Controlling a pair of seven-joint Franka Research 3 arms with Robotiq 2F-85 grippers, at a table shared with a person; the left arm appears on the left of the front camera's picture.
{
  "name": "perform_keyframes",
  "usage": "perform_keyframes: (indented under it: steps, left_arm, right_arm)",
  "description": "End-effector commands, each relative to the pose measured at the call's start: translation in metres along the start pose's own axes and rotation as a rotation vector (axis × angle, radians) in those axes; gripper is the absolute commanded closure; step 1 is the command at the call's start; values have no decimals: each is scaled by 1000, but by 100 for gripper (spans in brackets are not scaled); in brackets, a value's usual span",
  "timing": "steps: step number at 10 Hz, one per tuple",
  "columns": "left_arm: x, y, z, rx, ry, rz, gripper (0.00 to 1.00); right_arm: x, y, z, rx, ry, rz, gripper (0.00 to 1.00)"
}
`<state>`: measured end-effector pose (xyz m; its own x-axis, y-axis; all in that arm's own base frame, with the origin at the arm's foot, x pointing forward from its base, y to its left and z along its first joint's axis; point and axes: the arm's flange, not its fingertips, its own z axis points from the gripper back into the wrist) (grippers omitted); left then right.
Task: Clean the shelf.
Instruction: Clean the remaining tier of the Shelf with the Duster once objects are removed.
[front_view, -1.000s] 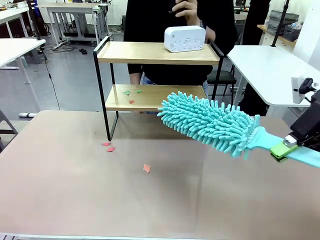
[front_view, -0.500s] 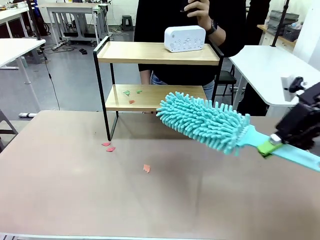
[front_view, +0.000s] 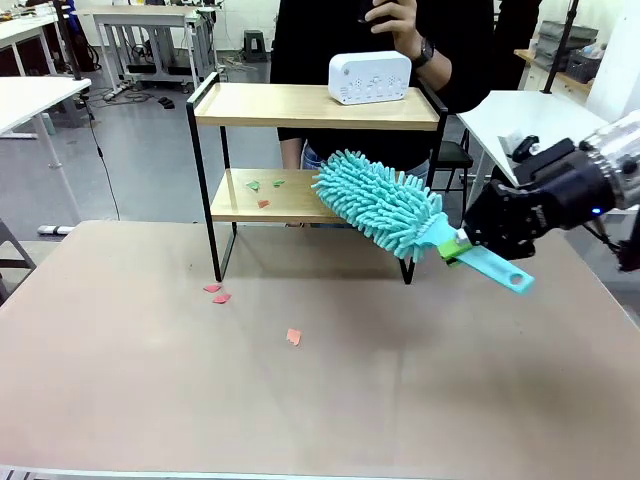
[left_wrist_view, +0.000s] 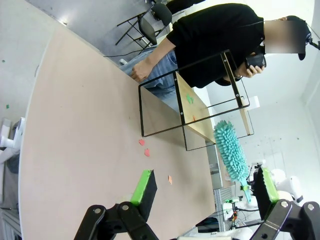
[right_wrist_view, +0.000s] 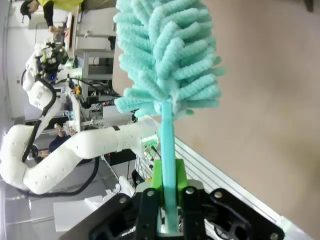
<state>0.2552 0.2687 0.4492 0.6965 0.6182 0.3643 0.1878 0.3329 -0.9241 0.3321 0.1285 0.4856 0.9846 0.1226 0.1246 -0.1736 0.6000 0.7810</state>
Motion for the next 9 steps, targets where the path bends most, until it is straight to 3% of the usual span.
perform_keyframes:
  steps: [1, 7, 9]
  left_arm:
    - [-2, -2, 1, -2, 11, -6, 0]
    - [-2, -2, 1, -2, 11, -6, 0]
    - [-2, -2, 1, -2, 11, -6, 0]
  right_arm:
    - [27, 6, -25, 7, -37, -17, 88]
    - [79, 14, -96, -63, -187, -15, 88]
    - [107, 20, -121, -87, -252, -74, 88]
